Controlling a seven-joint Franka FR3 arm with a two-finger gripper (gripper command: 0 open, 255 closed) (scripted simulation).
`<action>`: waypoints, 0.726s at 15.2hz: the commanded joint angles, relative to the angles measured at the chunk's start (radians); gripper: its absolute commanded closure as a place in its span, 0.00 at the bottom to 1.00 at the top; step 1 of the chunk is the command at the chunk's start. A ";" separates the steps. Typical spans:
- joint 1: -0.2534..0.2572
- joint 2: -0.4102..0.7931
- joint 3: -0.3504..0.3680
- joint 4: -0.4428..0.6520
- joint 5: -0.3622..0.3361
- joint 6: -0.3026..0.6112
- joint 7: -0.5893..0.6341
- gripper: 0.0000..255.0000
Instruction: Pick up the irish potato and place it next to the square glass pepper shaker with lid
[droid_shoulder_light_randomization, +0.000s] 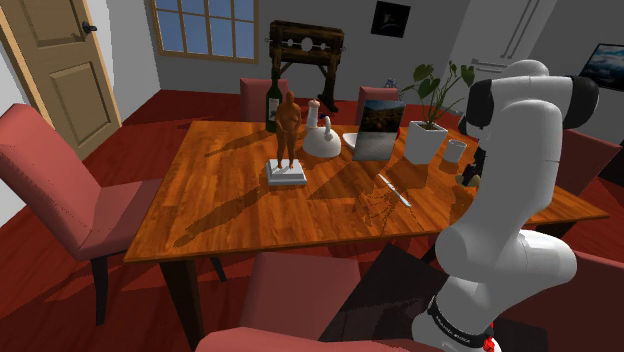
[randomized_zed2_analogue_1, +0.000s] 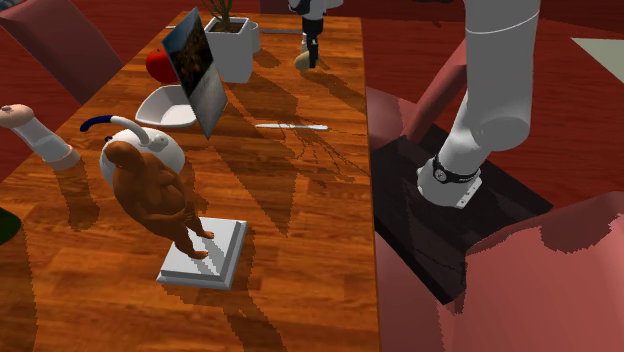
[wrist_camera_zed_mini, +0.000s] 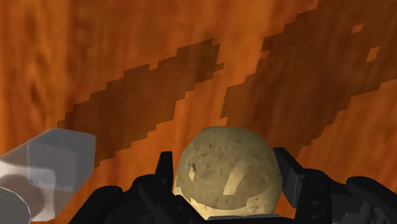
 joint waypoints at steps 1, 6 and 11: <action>-0.003 0.010 0.004 0.000 0.007 0.009 -0.004 1.00; -0.003 0.010 0.004 0.000 0.007 0.009 -0.004 1.00; -0.003 0.010 0.004 0.000 0.007 0.009 -0.004 0.00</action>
